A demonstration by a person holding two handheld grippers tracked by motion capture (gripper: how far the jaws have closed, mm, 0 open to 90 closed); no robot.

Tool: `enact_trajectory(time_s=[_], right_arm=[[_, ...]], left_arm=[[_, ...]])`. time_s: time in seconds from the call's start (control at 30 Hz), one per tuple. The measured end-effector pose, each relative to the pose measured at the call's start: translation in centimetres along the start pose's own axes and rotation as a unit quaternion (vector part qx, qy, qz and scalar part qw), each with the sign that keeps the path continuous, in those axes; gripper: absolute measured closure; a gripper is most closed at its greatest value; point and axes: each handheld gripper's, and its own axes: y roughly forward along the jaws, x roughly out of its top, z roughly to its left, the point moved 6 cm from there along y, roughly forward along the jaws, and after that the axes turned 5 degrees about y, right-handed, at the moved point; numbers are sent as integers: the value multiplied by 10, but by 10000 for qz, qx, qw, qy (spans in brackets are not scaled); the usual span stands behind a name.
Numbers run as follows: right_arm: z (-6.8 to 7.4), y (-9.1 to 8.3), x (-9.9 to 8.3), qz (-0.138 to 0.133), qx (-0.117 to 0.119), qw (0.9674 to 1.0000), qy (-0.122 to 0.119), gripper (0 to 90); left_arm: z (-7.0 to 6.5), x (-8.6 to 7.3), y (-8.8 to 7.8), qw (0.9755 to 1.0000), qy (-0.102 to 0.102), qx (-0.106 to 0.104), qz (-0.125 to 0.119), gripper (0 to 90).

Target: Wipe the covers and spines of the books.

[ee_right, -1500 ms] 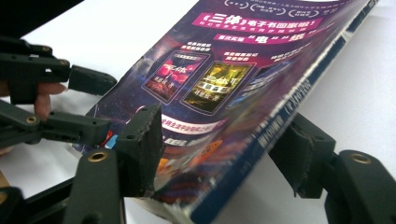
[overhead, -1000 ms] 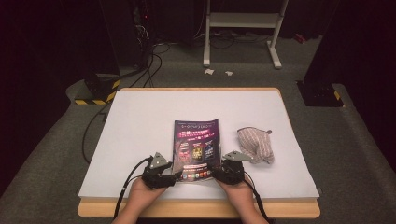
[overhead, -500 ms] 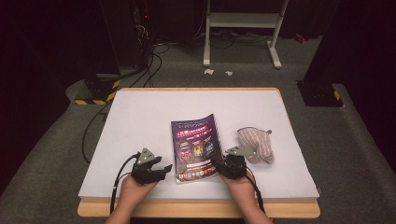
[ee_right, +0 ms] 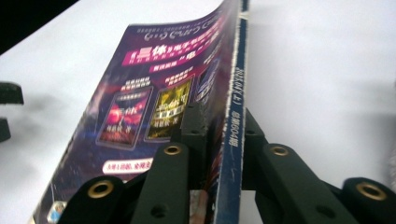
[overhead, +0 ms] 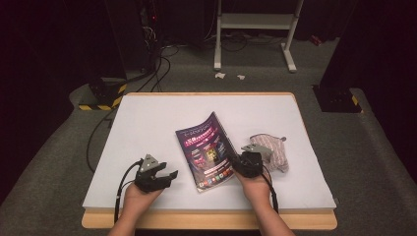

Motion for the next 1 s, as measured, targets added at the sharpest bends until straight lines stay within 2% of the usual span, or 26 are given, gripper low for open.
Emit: enact_trajectory(time_s=[0.17,0.33,0.57,1.0], right_arm=[[1,-2,11,-139,-29,9999,-50,838],[5,-4,21,-258,-60,9996,-137,842],[11,-8,31,-454,-65,9986,-269,844],[32,-27,52,-874,123,9944,-574,845]], left_arm=[[1,-2,-2,10000,-45,9,-11,389],[5,-4,-7,9999,-128,40,-75,391],[6,-7,-9,9998,-139,92,-94,390],[7,-4,-11,9996,-158,126,-194,388]])
